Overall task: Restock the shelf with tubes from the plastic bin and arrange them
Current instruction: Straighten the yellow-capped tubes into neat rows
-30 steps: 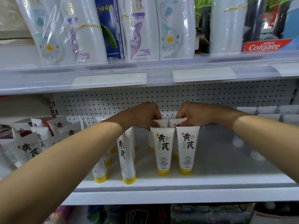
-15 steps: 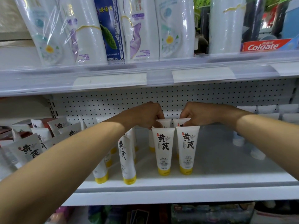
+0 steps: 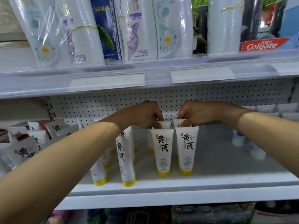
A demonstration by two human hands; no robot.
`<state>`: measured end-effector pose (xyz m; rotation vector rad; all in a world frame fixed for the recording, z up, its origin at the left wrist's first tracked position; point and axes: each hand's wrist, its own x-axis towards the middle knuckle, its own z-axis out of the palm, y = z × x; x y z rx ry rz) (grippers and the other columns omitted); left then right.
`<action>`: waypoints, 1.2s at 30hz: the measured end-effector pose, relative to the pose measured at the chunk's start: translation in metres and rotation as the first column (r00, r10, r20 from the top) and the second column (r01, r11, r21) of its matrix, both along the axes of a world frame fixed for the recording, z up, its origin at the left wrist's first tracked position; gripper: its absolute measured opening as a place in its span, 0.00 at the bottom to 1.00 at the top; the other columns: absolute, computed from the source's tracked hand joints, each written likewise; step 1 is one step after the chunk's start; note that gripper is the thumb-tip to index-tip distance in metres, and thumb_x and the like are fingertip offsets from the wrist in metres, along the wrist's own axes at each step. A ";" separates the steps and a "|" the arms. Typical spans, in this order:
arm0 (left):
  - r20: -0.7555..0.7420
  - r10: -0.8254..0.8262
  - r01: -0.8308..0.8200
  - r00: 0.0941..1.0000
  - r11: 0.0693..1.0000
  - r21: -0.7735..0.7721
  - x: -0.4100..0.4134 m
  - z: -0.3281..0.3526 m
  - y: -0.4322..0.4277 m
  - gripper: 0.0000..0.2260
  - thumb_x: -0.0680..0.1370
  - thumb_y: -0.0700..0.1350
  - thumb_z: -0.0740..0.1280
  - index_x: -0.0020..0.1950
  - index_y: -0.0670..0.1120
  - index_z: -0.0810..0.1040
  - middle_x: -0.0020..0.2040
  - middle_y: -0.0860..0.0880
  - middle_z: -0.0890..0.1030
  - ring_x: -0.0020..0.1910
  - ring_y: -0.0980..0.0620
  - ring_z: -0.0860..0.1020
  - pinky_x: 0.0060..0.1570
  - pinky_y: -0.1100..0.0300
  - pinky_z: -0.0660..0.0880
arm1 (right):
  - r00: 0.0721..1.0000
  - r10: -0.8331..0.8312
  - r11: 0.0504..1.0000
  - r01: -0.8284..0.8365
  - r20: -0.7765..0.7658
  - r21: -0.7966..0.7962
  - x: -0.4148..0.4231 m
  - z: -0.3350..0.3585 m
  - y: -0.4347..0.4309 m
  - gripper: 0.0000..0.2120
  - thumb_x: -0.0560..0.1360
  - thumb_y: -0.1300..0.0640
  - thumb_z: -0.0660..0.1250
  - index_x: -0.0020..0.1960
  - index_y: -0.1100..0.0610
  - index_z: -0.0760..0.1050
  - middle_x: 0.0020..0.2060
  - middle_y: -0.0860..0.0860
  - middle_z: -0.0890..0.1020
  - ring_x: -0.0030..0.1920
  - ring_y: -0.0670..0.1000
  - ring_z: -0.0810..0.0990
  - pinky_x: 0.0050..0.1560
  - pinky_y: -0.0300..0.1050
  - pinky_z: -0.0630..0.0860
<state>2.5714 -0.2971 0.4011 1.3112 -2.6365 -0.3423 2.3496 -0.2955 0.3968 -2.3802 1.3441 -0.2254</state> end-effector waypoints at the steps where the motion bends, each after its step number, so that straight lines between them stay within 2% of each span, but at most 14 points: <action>1: -0.006 0.002 -0.002 1.000 1.000 -0.003 0.000 0.000 0.001 0.08 0.73 0.43 0.74 0.51 0.45 0.85 0.44 0.48 0.86 0.43 0.48 0.84 0.47 0.54 0.81 | 1.000 0.005 1.000 -0.005 0.010 -0.001 0.001 0.000 0.000 0.04 0.73 0.55 0.73 0.45 0.53 0.85 0.40 0.48 0.86 0.44 0.51 0.86 0.51 0.55 0.82; 7: -0.029 0.007 -0.011 1.000 0.992 -0.129 -0.001 -0.009 -0.001 0.05 0.72 0.44 0.74 0.46 0.46 0.86 0.40 0.51 0.85 0.38 0.55 0.83 0.44 0.60 0.80 | 0.999 0.013 1.000 -0.012 0.037 -0.017 0.004 0.001 0.004 0.04 0.73 0.58 0.73 0.46 0.57 0.85 0.40 0.50 0.87 0.43 0.51 0.86 0.50 0.55 0.82; 12: -0.035 0.011 -0.017 0.999 0.984 -0.178 -0.003 -0.012 -0.003 0.04 0.72 0.45 0.74 0.46 0.48 0.86 0.41 0.53 0.85 0.38 0.57 0.83 0.39 0.67 0.76 | 0.999 0.004 0.999 -0.003 0.051 -0.037 0.005 0.001 0.007 0.04 0.73 0.59 0.73 0.46 0.58 0.85 0.39 0.49 0.87 0.42 0.49 0.86 0.49 0.52 0.82; 22: -0.027 -0.002 -0.001 1.000 0.990 -0.142 -0.003 -0.010 -0.003 0.07 0.73 0.46 0.73 0.50 0.47 0.85 0.43 0.52 0.85 0.39 0.56 0.83 0.42 0.62 0.79 | 1.000 0.001 0.997 0.000 0.009 -0.072 0.005 -0.001 0.008 0.04 0.74 0.55 0.72 0.45 0.54 0.85 0.39 0.47 0.86 0.41 0.49 0.85 0.48 0.54 0.82; 26: -0.070 0.006 -0.011 0.998 0.997 -0.078 -0.003 -0.007 -0.002 0.07 0.73 0.45 0.74 0.50 0.46 0.85 0.40 0.51 0.85 0.37 0.54 0.84 0.42 0.60 0.81 | 1.000 -0.016 0.996 0.016 0.003 -0.093 0.005 -0.001 0.007 0.04 0.73 0.55 0.72 0.45 0.53 0.84 0.40 0.49 0.86 0.42 0.53 0.85 0.48 0.56 0.81; 29: -0.112 0.039 -0.042 0.993 0.999 -0.026 -0.002 0.000 0.000 0.08 0.74 0.45 0.72 0.51 0.44 0.84 0.43 0.50 0.86 0.38 0.52 0.84 0.40 0.55 0.83 | 1.000 -0.022 0.996 0.022 0.008 -0.086 0.005 0.000 0.007 0.04 0.73 0.54 0.71 0.46 0.53 0.84 0.41 0.50 0.86 0.43 0.54 0.85 0.49 0.57 0.81; 32: -0.188 0.078 -0.097 0.979 0.991 -0.094 0.003 0.010 0.001 0.07 0.78 0.45 0.67 0.50 0.45 0.83 0.44 0.50 0.84 0.37 0.53 0.83 0.33 0.60 0.80 | 0.999 -0.030 0.996 0.032 0.024 -0.089 0.007 0.002 0.008 0.07 0.73 0.54 0.72 0.49 0.54 0.84 0.42 0.48 0.86 0.44 0.50 0.84 0.53 0.53 0.80; 34: -0.218 0.112 -0.157 0.969 0.967 -0.201 0.010 0.016 -0.001 0.08 0.80 0.46 0.63 0.54 0.48 0.81 0.48 0.53 0.82 0.39 0.54 0.81 0.35 0.65 0.74 | 0.998 -0.034 0.993 0.038 0.046 -0.108 0.008 0.004 0.009 0.09 0.73 0.52 0.72 0.52 0.53 0.84 0.44 0.46 0.86 0.46 0.46 0.84 0.56 0.50 0.79; 36: -0.194 0.147 -0.195 0.970 0.946 -0.259 0.017 0.020 -0.005 0.10 0.82 0.47 0.60 0.57 0.51 0.79 0.51 0.54 0.80 0.41 0.56 0.76 0.39 0.66 0.70 | 0.998 -0.026 0.992 0.032 0.055 -0.119 0.011 0.007 0.011 0.09 0.74 0.50 0.70 0.53 0.51 0.83 0.46 0.44 0.85 0.48 0.43 0.83 0.58 0.47 0.78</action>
